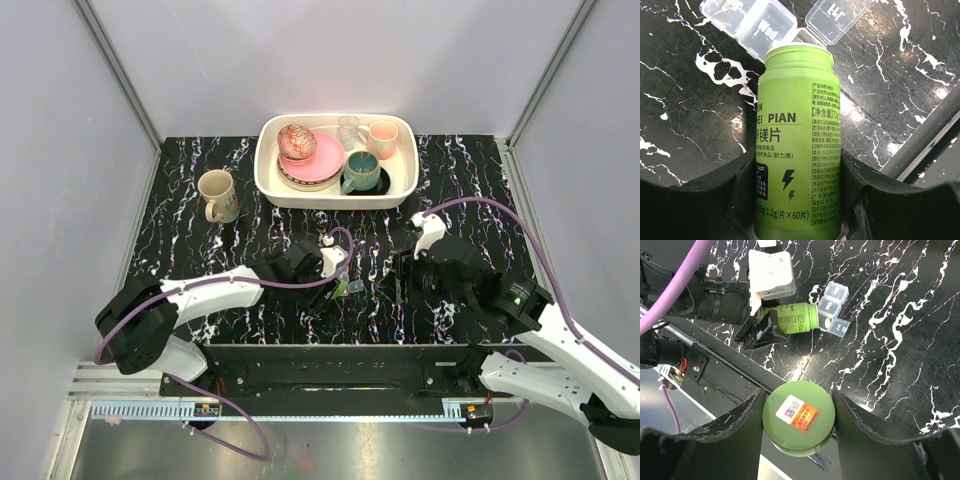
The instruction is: Sort the pills into containers
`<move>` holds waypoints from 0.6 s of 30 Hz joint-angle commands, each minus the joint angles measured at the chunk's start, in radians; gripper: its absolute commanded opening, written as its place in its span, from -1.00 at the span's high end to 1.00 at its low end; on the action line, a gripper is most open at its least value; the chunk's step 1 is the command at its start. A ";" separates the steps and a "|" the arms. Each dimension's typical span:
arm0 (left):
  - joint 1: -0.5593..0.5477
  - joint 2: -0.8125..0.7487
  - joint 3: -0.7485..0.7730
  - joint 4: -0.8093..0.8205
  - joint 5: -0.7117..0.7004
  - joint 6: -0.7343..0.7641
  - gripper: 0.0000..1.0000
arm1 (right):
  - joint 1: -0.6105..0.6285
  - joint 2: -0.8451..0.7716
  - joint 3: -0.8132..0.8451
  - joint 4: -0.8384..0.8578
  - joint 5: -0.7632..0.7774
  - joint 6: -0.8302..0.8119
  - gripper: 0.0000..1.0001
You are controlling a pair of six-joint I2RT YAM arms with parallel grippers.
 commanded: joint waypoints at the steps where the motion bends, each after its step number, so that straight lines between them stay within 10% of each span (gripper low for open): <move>1: -0.001 0.006 0.066 -0.017 -0.014 0.011 1.00 | 0.004 -0.023 0.008 0.012 0.035 0.010 1.00; 18: -0.003 0.031 0.112 -0.077 -0.013 0.018 1.00 | 0.004 -0.037 0.002 0.008 0.041 0.014 1.00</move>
